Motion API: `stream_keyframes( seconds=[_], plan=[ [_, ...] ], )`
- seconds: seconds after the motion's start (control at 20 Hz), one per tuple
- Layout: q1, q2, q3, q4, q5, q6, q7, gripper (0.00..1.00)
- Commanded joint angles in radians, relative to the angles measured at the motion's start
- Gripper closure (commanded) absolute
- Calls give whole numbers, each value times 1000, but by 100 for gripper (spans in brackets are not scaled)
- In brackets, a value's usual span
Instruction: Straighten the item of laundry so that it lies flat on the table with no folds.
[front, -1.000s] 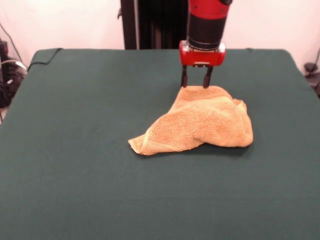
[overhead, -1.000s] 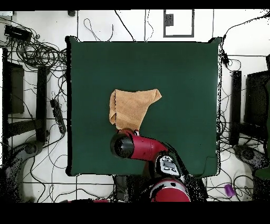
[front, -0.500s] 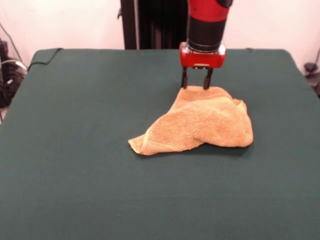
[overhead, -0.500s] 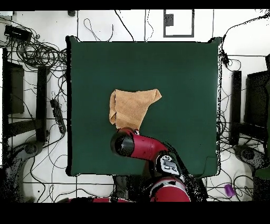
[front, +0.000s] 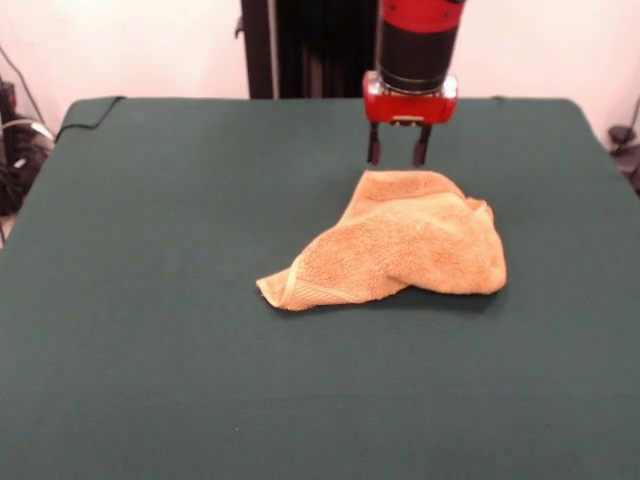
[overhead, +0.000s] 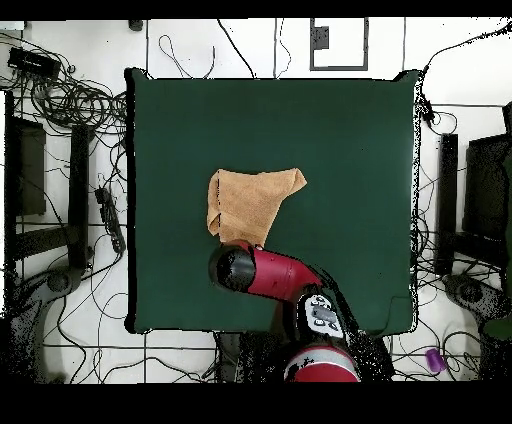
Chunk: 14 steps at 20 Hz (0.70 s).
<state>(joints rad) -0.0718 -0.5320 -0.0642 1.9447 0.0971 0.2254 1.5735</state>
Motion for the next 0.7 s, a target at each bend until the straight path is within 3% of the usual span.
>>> stream_keyframes(
  seconds=[0.05,0.7],
  plan=[
    [18,14,62,-93,71,73,206,0],
    [-3,86,86,-119,72,-36,215,0]
  ],
)
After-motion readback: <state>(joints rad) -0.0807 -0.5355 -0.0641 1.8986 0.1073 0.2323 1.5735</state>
